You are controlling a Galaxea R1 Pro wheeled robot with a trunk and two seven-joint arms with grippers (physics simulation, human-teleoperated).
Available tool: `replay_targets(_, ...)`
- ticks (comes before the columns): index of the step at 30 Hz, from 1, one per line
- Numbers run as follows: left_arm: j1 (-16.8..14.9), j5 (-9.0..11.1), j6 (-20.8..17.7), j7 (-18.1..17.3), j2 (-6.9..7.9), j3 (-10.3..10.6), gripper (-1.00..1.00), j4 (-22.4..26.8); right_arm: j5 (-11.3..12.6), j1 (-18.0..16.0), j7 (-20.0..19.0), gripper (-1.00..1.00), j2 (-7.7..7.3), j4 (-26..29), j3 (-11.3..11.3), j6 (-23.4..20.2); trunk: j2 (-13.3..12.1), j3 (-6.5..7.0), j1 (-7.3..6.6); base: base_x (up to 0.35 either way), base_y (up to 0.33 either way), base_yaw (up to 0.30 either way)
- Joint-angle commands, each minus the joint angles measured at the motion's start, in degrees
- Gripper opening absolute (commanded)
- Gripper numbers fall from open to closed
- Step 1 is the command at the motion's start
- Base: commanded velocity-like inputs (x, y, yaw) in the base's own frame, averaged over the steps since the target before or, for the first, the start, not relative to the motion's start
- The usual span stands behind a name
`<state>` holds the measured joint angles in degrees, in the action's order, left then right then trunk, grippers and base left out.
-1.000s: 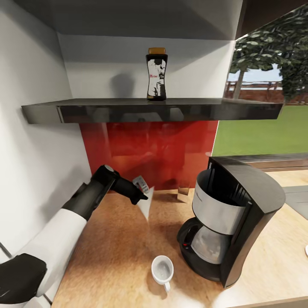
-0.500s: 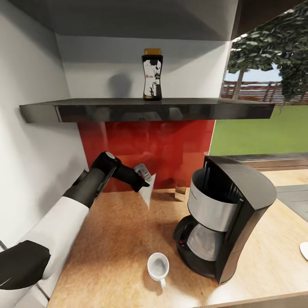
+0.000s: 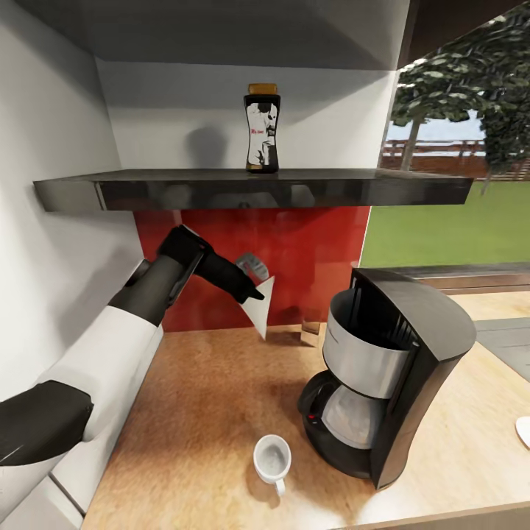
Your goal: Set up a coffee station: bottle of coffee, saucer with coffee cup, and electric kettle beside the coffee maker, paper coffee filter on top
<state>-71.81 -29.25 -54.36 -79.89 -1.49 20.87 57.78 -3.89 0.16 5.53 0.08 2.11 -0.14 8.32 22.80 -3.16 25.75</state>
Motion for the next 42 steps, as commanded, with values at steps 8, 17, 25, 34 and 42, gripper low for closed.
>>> replay_targets(8,-0.1,-5.2,-0.6,-0.7,-2.74,0.0,-1.0,0.7,-0.4,0.0,0.2,1.0,-0.08,0.1,0.0,0.0,0.1,-0.12,0.04,-0.054,-0.035,0.0)
replay_targets(17,0.0,-6.9,-0.7,-0.7,-3.65,0.0,-1.0,0.7,-0.4,0.0,0.2,1.0,-0.14,0.1,0.1,0.0,0.1,-0.12,0.04,-0.22,-0.157,0.0)
replay_targets(25,-0.1,-7.0,-0.7,-0.7,-3.58,0.0,-1.0,0.8,-0.4,0.0,0.3,1.0,-0.1,0.1,0.1,0.0,0.1,-0.12,0.04,-0.237,-0.169,0.0)
replay_targets(34,-0.2,-9.7,-0.6,-0.6,-2.74,-0.1,-1.0,0.8,-0.5,0.0,0.4,1.0,-0.09,0.1,0.1,0.0,0.1,-0.12,0.04,-0.203,-0.123,0.0)
replay_targets(42,-1.2,-13.7,-0.6,-0.7,-2.98,-0.5,-1.0,0.8,-0.5,0.0,0.5,1.0,-0.08,0.1,0.2,0.0,0.1,-0.12,0.04,-0.01,-0.006,0.0)
